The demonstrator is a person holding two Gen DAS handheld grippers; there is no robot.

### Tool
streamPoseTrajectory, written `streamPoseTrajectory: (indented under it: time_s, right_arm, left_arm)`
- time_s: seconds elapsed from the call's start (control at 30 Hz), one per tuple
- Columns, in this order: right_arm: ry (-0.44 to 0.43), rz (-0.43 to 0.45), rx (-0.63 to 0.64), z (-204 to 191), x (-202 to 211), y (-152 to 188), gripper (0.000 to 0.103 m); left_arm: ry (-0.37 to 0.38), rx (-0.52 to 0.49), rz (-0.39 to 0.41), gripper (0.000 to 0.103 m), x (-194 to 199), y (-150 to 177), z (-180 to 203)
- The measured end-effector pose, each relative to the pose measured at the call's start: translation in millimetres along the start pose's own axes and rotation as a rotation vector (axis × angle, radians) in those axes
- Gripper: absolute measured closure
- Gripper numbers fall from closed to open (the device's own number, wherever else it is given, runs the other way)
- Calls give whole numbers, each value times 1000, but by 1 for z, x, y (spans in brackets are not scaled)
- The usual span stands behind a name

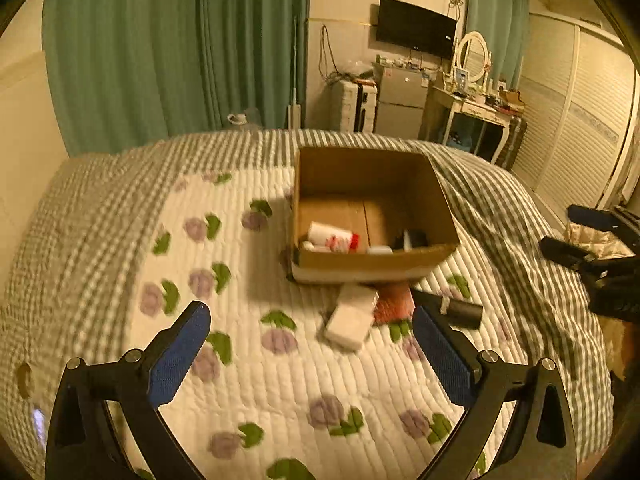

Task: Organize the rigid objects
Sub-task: 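Grasp the black speaker with the right tool while the left grasps a white charger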

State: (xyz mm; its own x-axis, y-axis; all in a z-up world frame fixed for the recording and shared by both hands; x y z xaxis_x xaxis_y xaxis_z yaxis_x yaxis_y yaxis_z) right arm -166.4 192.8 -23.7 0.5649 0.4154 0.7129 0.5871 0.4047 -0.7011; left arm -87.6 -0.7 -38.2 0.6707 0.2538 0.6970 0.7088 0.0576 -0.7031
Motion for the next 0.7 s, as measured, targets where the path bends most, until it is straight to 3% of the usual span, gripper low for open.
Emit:
streamPoseTrajectory:
  time_s: [0.2,0.3,0.37,0.57,0.7]
  right_arm:
    - [-21,-123,63,0,-73,44,22]
    - [-32,-217,125,5,-123,70,34]
    - [-66,-256,126,10,-155,84,34]
    - [-111,-323,136,21,-213,108,34]
    - [-127,-307,160,24,-226,112,36]
  left_arm:
    - [-29,-8,-107,0,-48,29,19]
    - [-49,-29,-131,0,-78,40,30]
    - [-51,-48,-161,0,-100,48,39]
    - [-25,-139,-249,0,-158,61,65]
    - [1,-163,-323,0,-185,68,76]
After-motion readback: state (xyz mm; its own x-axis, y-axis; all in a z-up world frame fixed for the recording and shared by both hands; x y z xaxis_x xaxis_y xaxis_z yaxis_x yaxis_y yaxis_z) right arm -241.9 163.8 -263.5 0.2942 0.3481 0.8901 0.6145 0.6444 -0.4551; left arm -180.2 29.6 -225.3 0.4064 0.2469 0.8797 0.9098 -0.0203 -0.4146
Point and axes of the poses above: each gripper's, at about its wrist camera, not at the fingertips, and x roughly against the way its jaws point, z to its right, y to its underside, the point moved 7 cm from there along -x, roughly the way its jaws point, and after that the axes turned 14 degrees about -y, right-handed, at the moved point
